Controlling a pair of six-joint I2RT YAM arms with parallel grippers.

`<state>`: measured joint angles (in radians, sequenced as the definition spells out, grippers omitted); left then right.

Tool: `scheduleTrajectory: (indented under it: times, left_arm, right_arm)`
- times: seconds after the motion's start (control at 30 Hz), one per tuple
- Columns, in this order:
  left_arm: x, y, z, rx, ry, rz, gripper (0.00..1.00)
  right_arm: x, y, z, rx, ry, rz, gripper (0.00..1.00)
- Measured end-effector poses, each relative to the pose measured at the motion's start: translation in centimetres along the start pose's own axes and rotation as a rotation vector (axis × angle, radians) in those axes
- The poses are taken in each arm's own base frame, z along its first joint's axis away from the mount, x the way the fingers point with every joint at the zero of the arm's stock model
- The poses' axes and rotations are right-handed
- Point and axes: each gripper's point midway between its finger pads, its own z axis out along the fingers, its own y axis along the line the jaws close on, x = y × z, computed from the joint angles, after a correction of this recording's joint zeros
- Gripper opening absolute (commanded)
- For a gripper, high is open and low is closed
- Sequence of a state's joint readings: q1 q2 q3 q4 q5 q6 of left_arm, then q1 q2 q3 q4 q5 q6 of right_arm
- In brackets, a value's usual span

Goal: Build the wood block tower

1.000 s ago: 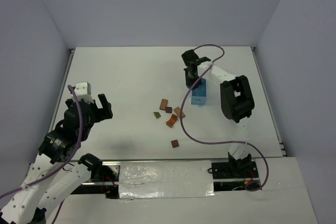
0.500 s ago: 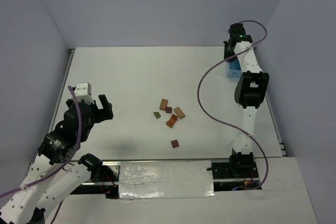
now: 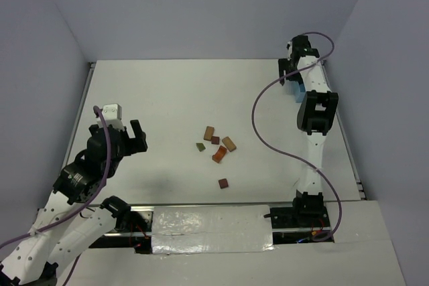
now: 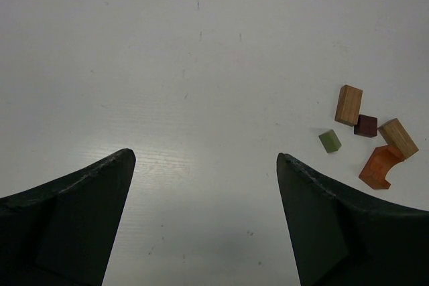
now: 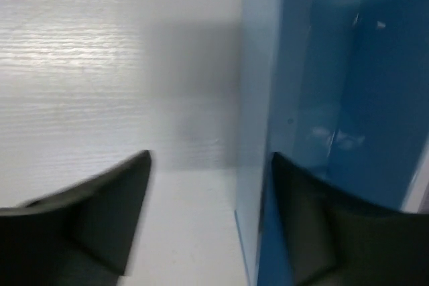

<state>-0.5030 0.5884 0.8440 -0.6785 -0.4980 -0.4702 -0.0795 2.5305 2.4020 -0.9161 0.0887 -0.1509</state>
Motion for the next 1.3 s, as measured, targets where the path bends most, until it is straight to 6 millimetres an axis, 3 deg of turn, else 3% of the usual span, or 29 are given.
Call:
scheduleTrajectory:
  times: [0.03,0.07,0.13,0.2,0.27,0.3,0.33,0.4,0.47,0.5,0.53,0.57,0.63,0.67,0.8,0.87,0.9,0.93,1.03,1.3]
  left_arm:
    - [0.0,0.0,0.0,0.001,0.001,0.000,0.99]
    - [0.0,0.0,0.0,0.001,0.002,0.001,0.99]
    - [0.1,-0.1,0.1,0.001,0.003,0.001,0.99]
    - [0.1,-0.1,0.1,0.001,0.005,0.002,1.00]
    - [0.1,0.0,0.1,0.000,0.004,0.002,1.00]
    - [0.1,0.0,0.1,-0.001,0.004,0.002,1.00]
    - [0.1,0.0,0.1,-0.001,0.004,0.002,0.99]
    - [0.0,0.0,0.1,-0.002,0.003,0.001,1.00]
    - [0.0,0.0,0.0,-0.003,0.002,0.001,0.99]
    - [0.0,0.0,0.0,-0.003,0.002,0.001,0.99]
    - [0.0,0.0,0.0,-0.002,0.002,0.001,0.99]
    - [0.0,0.0,0.0,-0.002,0.002,0.002,0.99]
    - [0.0,0.0,0.0,-0.001,0.002,0.002,0.99]
    - [0.0,0.0,0.0,-0.001,0.002,0.003,0.99]
    - [0.0,0.0,0.1,-0.003,0.001,0.003,1.00]
    - [0.1,0.0,0.1,-0.004,0.003,0.004,0.99]
    - [0.1,0.0,0.1,-0.004,0.005,0.005,0.99]
    - [0.1,0.0,0.2,-0.005,0.008,0.006,0.99]
    - [0.4,-0.1,0.5,-0.012,0.024,0.016,0.99]
    - [0.9,-0.4,1.0,-0.013,0.050,0.028,0.99]
  right_arm:
    - [-0.2,0.2,-0.4,-0.001,-0.006,0.002,0.96]
    - [-0.5,0.5,-0.9,-0.002,-0.015,-0.001,1.00]
    - [-1.4,0.9,-3.0,0.006,-0.047,0.014,1.00]
    - [-1.8,1.0,-6.6,0.037,-0.085,0.033,1.00]
    - [-2.3,1.9,-12.4,0.079,-0.167,0.057,1.00]
    - [-2.7,3.2,-16.1,0.084,-0.238,0.063,1.00]
    - [-3.2,4.8,-19.8,0.066,-0.320,0.069,1.00]
    - [-3.4,10.3,-28.0,-0.085,-0.531,0.068,1.00]
    - [-1.4,16.8,-35.2,-0.394,-0.706,0.039,1.00]
    - [-0.8,19.1,-38.5,-0.558,-0.787,0.044,1.00]
    - [2.0,19.3,-39.6,-0.615,-0.794,0.043,1.00]
    - [3.3,19.4,-40.4,-0.656,-0.807,0.065,1.00]
    - [4.9,20.6,-39.5,-0.666,-0.786,0.092,1.00]
    - [6.3,22.2,-38.0,-0.668,-0.736,0.089,1.00]
    - [14.0,27.8,-29.8,-0.638,-0.456,-0.007,0.96]
    - [18.3,28.2,-26.2,-0.568,-0.320,-0.063,0.89]
    - [19.5,28.1,-25.2,-0.531,-0.282,-0.080,0.84]
    - [20.4,27.9,-24.4,-0.494,-0.252,-0.097,0.72]
    - [21.2,27.8,-22.8,-0.428,-0.225,-0.123,0.60]
    - [23.8,28.4,-17.2,-0.328,-0.093,-0.205,0.55]
